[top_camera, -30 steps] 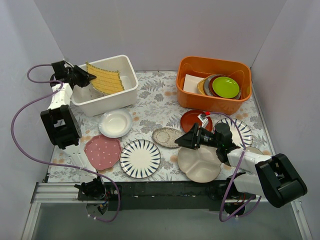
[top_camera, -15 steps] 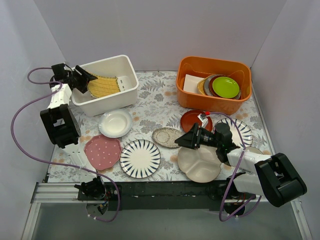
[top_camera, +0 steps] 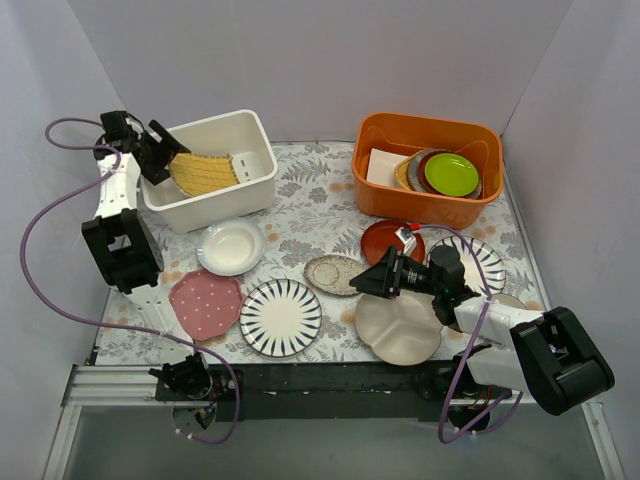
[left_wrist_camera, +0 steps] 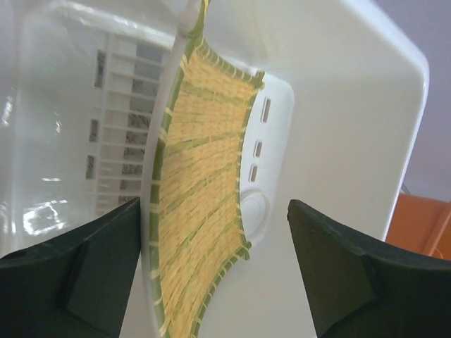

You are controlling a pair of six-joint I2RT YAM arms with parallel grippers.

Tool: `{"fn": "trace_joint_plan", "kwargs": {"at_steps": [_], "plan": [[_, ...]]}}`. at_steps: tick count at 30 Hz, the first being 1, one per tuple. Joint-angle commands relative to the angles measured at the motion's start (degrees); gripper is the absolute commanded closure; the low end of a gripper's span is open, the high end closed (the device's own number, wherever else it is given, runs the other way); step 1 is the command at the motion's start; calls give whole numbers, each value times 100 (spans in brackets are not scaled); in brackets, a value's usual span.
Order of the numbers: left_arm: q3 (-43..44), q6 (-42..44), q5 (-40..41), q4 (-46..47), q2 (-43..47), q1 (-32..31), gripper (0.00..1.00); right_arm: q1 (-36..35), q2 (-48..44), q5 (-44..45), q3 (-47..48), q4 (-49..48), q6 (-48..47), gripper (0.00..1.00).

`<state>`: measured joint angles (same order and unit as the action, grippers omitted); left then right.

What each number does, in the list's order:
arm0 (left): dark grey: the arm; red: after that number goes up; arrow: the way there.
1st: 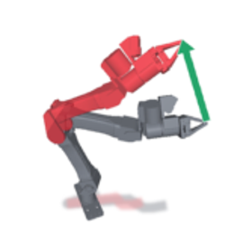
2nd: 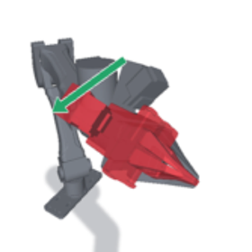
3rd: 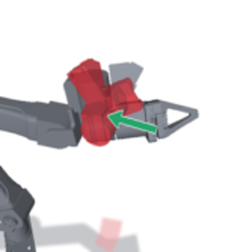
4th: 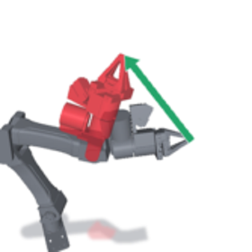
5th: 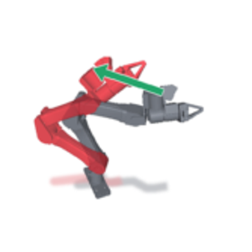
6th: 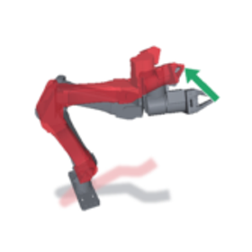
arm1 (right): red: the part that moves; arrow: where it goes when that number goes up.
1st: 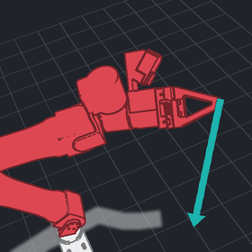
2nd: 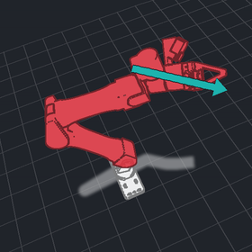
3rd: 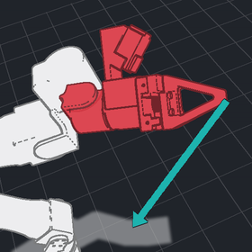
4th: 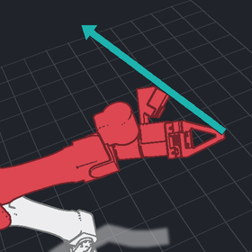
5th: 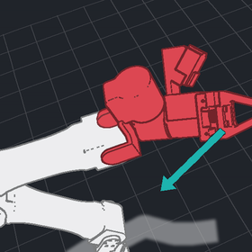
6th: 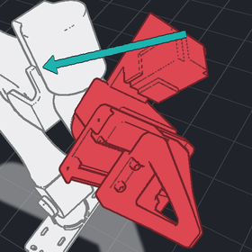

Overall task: Place the plates into the plastic bin on the countertop
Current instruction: Place the plate in the plastic bin, then pick up the plate from the corner of the board.

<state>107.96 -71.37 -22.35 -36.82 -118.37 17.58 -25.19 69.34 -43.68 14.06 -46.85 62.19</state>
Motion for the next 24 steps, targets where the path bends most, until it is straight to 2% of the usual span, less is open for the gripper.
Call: {"fn": "trace_joint_plan", "kwargs": {"at_steps": [1, 11, 19, 24], "plan": [[971, 361, 827, -826, -2, -159, 18, 14, -158, 0, 88, -105, -67, 4], [1227, 502, 1479, -1179, 24, -387, 14, 6, -272, 18, 88, -44, -76, 4], [1402, 571, 1356, -1240, 314, -501, 12, 14, -360, 18, 123, 62, -111, 4], [1456, 704, 1339, -1310, 656, -703, 5, 5, -413, 44, 140, 150, -137, 3]]}}
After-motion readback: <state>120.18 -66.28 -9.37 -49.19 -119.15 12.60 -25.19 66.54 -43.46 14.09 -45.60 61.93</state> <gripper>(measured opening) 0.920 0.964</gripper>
